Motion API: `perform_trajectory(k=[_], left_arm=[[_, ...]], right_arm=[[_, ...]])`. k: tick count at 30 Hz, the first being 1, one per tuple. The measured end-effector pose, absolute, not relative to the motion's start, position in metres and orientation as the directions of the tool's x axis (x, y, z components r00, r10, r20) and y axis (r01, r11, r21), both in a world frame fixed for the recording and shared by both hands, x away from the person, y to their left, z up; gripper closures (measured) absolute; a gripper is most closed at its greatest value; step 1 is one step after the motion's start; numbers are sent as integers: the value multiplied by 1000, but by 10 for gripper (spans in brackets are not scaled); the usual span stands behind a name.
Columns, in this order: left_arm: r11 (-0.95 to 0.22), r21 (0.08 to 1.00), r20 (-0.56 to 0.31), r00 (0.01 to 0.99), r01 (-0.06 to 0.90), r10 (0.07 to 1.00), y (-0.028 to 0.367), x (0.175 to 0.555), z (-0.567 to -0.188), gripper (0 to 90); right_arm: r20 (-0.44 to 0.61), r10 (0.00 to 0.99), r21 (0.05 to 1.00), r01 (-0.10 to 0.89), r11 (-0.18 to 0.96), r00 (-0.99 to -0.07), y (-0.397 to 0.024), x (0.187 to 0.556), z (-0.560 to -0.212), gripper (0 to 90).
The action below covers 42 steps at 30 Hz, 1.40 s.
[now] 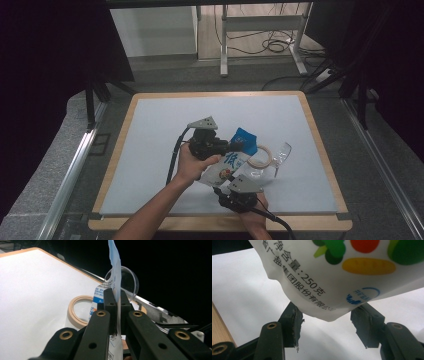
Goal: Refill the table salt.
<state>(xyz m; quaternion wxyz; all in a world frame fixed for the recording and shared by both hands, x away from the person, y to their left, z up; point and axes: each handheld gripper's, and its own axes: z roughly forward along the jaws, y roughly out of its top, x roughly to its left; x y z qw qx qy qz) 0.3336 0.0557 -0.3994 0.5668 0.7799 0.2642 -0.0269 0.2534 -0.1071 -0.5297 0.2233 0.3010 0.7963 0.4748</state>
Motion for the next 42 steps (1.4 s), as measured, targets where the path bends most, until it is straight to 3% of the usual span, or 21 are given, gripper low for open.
perform_trajectory(k=[42], left_arm=[[-316,815,-351,847,486,399,25,360,-401,900]], right_arm=[[70,685,912,325,250,-725,-116,260,-534,441]])
